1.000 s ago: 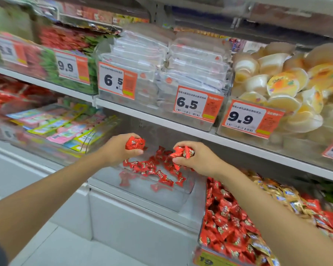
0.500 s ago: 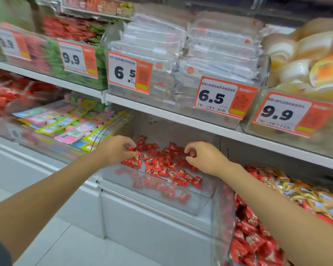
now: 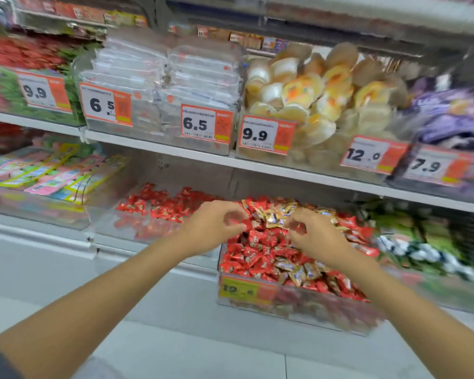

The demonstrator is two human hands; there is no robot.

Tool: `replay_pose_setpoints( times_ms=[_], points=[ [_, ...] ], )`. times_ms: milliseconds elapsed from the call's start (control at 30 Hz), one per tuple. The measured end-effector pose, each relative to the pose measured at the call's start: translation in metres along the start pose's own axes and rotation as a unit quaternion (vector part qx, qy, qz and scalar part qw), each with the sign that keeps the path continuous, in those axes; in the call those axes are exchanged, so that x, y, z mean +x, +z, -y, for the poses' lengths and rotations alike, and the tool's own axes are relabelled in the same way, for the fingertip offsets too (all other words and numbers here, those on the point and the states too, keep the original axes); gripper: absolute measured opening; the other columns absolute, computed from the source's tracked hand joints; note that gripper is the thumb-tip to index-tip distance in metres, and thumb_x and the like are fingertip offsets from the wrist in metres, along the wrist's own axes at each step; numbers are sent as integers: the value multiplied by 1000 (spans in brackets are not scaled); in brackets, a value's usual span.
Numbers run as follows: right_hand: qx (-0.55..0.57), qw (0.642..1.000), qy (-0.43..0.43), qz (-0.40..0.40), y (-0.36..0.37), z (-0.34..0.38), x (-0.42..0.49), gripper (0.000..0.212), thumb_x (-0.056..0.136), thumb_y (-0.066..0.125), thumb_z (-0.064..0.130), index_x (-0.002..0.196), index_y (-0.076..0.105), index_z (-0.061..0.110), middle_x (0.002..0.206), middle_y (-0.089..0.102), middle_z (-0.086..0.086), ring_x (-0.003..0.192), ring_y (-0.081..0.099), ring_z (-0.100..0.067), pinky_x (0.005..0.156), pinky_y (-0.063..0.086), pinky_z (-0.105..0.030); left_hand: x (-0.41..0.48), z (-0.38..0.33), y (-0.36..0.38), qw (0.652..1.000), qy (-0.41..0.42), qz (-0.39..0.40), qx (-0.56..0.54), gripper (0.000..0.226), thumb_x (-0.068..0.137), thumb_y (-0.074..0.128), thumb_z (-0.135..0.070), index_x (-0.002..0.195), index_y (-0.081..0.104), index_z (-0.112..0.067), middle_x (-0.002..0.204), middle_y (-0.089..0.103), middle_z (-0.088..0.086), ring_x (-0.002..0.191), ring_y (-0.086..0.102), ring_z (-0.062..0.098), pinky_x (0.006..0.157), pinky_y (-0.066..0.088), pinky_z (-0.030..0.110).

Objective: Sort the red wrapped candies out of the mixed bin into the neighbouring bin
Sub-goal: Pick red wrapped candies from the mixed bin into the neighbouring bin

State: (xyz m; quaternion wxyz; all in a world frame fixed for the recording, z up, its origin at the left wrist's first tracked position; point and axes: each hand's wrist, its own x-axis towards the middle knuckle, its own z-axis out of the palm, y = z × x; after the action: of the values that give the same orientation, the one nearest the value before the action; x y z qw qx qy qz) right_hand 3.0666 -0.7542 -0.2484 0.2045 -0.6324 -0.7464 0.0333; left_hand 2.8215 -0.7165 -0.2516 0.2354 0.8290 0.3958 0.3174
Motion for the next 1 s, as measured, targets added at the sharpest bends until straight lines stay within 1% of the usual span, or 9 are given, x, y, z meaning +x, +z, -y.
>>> replay_pose_setpoints(
  times_ms=[133,200,300,433,567,667,867,933,1000],
  points=[
    [32,999,16,-12,-12,-33,-28,28,83,65,8,74,62,34,76,61,14,71,54,0,64,36,-13,7,-18,50,995,-35,91,-19,26,85,72,-26,110,68,-18,107,66,-8,93,63,9,85,49,20],
    [56,998,31,-22,-15,-44,-37,32,83,66,8,76,61,40,79,63,14,74,57,-1,67,43,-18,8,-17,68,987,-43,152,38,42,87,69,-31,125,60,-15,118,60,-1,109,56,14,92,42,20],
    [72,996,51,-16,-15,-54,-44,23,85,66,9,86,67,32,83,64,12,73,59,-7,67,47,-28,10,-11,81,965,-57,231,106,76,86,64,-49,148,35,-16,147,42,6,135,39,23,110,33,32],
    [78,995,57,-11,-15,-62,-46,18,88,64,9,91,71,25,91,66,8,80,62,-10,70,47,-21,17,-2,80,939,-88,314,106,100,80,60,-66,155,5,-29,160,18,1,146,21,23,117,25,41],
    [71,995,70,-1,-14,-67,-51,15,90,61,11,96,72,19,99,66,7,89,62,-8,76,49,-19,22,-1,85,941,-83,312,104,95,79,67,-58,152,18,-24,155,32,1,138,37,23,110,35,36],
    [74,994,75,3,-14,-70,-54,15,91,61,10,95,71,20,99,66,8,87,61,-4,71,47,-12,25,1,90,944,-86,301,106,89,77,70,-57,146,25,-23,142,47,2,123,50,22,101,43,37],
    [80,994,79,1,-13,-66,-55,21,90,61,9,85,66,28,93,64,10,80,60,-4,68,47,-14,28,-5,93,940,-59,314,122,99,81,68,-54,154,5,-30,155,33,2,132,44,26,102,40,33],
    [84,993,83,1,-13,-63,-54,19,91,61,9,86,67,27,92,64,10,79,61,-6,70,51,-20,29,-3,94,945,-65,303,108,89,82,68,-51,151,16,-30,153,36,0,131,44,25,104,40,36],
    [86,993,80,-1,-13,-61,-54,18,91,61,10,87,67,25,91,64,11,78,59,-4,66,47,-15,31,-2,94,951,-65,289,89,74,84,69,-44,145,29,-28,143,48,3,122,51,25,98,44,37]
  ],
)
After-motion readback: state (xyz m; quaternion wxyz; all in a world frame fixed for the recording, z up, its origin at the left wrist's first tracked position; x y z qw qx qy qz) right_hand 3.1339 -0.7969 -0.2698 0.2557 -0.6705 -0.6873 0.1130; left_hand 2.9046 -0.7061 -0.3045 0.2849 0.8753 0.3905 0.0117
